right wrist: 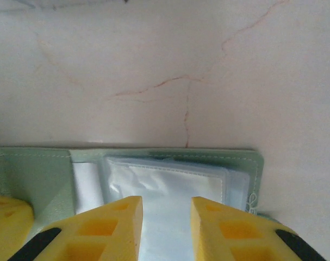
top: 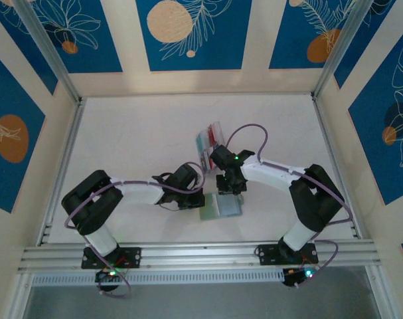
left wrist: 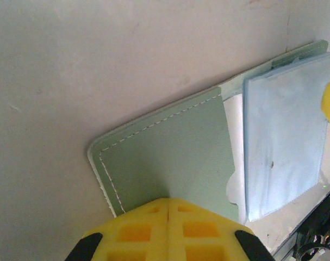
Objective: Put the credit cards into the card holder
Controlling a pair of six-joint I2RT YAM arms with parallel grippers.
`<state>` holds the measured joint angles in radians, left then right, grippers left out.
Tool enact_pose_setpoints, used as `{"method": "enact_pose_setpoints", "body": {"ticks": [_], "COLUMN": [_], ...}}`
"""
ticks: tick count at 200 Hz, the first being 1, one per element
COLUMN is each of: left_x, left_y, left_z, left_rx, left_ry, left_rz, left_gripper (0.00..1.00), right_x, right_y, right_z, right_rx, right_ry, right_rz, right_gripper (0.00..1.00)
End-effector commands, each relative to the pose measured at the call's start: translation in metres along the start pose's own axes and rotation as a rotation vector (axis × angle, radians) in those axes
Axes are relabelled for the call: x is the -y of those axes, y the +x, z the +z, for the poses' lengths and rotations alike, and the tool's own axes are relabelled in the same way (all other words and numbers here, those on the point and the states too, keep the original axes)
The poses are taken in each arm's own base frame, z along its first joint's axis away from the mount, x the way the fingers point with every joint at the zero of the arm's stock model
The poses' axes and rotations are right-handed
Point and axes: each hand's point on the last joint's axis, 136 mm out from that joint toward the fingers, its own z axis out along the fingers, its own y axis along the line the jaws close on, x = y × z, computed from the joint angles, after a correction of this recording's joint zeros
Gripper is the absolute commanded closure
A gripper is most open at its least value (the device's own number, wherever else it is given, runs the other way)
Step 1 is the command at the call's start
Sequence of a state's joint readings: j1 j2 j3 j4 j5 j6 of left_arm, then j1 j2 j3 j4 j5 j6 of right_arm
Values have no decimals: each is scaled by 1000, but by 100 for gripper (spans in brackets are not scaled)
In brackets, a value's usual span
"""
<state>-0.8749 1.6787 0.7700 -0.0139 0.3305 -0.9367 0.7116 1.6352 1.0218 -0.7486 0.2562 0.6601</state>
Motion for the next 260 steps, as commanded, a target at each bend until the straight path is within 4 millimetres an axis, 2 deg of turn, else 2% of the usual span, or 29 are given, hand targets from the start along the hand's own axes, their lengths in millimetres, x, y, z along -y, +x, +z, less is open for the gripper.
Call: {"method": "enact_pose_setpoints", "body": {"ticks": [1,67,94,124,134,172,202,235,260], "left_x": [-30,-31,-34,-39,-39,-37,-35,-35,-38], "left_y": [20,21,22,25,25,27,27,27,29], "left_z": [6,5,6,7,8,10,10,11,12], "left_rx": [-54,-54,-54,-59,-60,-63,-62,-62,-63], "left_ry": [-92,-96,-99,-107,-107,-98,-90,-89,-87], "left_rz": [-32,-33,-36,-38,-38,-30,-28,-36,-50], "left_gripper": [98,98,98,98,98,98,98,98,99], "right_x": [5,7,-2,-12,-14,-41,-67,-79,-83], "right_y": [1,27,32,25,22,17,19,25,30], "right_z": [8,29,32,18,11,-10,-12,-12,-19], "right_rx": [-25,-93,-104,-63,-53,-48,-95,-123,-116], "right_ry": [36,67,4,-52,-62,-155,-261,-346,-390], "right_rz": [-33,-27,-11,-13,-15,-46,-24,33,56], "right_gripper": [70,70,79,92,100,100,87,61,47]}}
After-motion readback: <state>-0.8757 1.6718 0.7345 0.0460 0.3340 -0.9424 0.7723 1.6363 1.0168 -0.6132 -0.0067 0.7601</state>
